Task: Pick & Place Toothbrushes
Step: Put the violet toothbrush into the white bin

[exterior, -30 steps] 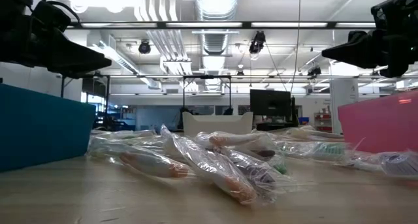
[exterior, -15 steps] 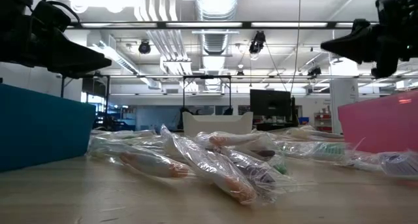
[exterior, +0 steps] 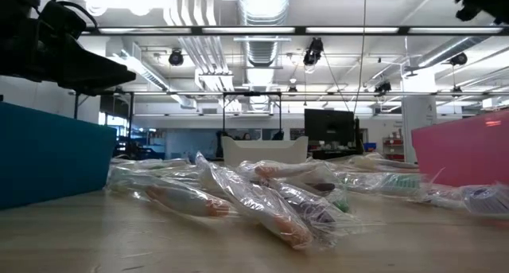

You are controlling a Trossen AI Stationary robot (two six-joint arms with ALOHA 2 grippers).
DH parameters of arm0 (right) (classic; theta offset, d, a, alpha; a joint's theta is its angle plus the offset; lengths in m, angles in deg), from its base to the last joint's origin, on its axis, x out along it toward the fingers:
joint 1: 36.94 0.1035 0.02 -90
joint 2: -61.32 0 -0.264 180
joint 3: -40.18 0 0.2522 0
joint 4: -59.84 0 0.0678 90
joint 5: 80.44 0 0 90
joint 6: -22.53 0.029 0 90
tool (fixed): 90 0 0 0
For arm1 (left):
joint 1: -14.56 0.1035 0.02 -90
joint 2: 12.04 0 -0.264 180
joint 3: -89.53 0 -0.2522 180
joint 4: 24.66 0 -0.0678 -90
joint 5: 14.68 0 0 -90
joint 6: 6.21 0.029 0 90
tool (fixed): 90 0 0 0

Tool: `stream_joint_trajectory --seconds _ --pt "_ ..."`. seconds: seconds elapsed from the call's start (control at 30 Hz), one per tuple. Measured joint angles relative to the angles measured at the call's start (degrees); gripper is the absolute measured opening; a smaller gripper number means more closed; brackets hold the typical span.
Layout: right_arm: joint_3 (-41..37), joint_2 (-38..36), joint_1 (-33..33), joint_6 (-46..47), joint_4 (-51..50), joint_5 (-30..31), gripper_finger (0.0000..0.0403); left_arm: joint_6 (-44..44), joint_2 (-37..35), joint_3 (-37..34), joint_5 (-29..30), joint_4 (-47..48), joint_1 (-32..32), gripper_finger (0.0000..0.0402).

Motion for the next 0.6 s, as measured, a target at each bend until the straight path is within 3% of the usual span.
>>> stream_joint_trajectory --seconds 0.17,0.4,0.6 --pt "6.0 0.0 0.0 2.4 -2.7 1.2 0.0008 0.0 0.0 0.0 0.0 0.0 0.0 0.0202" --pt "24.9 2.6 0.0 5.9 -33.9 3.7 0.0008 0.0 0.0 0.0 0.0 0.0 0.0 0.0202" --pt "39.1 12.7 0.0 11.1 -51.4 4.5 0.0008 0.0 0.0 0.0 0.0 0.0 0.0 0.0202"
